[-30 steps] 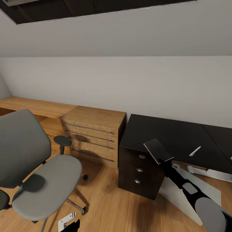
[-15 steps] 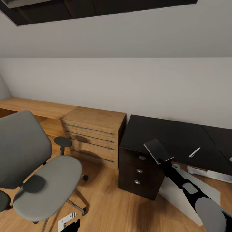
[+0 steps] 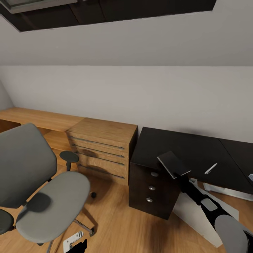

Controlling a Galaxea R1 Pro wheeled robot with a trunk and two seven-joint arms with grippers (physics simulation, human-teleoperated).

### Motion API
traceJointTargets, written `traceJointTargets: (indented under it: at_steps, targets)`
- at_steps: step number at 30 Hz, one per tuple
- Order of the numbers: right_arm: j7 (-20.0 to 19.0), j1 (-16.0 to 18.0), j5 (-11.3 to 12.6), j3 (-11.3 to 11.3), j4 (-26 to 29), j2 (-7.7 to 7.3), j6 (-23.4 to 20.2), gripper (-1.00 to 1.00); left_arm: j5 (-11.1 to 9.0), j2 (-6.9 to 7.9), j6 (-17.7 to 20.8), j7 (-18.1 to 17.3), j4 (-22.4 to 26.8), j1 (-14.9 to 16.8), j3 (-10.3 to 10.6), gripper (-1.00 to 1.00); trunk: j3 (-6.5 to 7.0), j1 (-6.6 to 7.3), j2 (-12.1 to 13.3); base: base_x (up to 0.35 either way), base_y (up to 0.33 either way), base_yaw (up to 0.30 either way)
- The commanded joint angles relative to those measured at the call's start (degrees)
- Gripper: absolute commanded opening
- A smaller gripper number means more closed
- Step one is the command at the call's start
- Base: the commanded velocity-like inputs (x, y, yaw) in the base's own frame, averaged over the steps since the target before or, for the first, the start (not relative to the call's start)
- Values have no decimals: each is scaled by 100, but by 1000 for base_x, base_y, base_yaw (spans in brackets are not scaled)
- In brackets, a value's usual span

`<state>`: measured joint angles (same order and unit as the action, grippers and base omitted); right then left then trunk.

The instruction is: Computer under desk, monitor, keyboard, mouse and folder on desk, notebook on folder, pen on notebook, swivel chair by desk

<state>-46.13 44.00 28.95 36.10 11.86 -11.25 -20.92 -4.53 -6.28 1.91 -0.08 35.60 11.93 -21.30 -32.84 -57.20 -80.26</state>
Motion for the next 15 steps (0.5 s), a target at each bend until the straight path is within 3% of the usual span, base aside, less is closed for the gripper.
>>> traceJointTargets:
  at_steps: [1,6,15]
  targets:
    - [-13,3,36,4,31,-8,-111,-100,-48,-5,20,-1,9,2,-15,100,13,23,39,0,0,0]
    - [15,3,-25,3,388,-51,-561,-100,-48,-5,20,-1,9,2,-15,100,103,133,239,0,0,0]
    - [279,3,-622,6,965,-282,-1566,-100,-48,-5,19,-1,-14,2,-15,100,264,330,600,0,0,0]
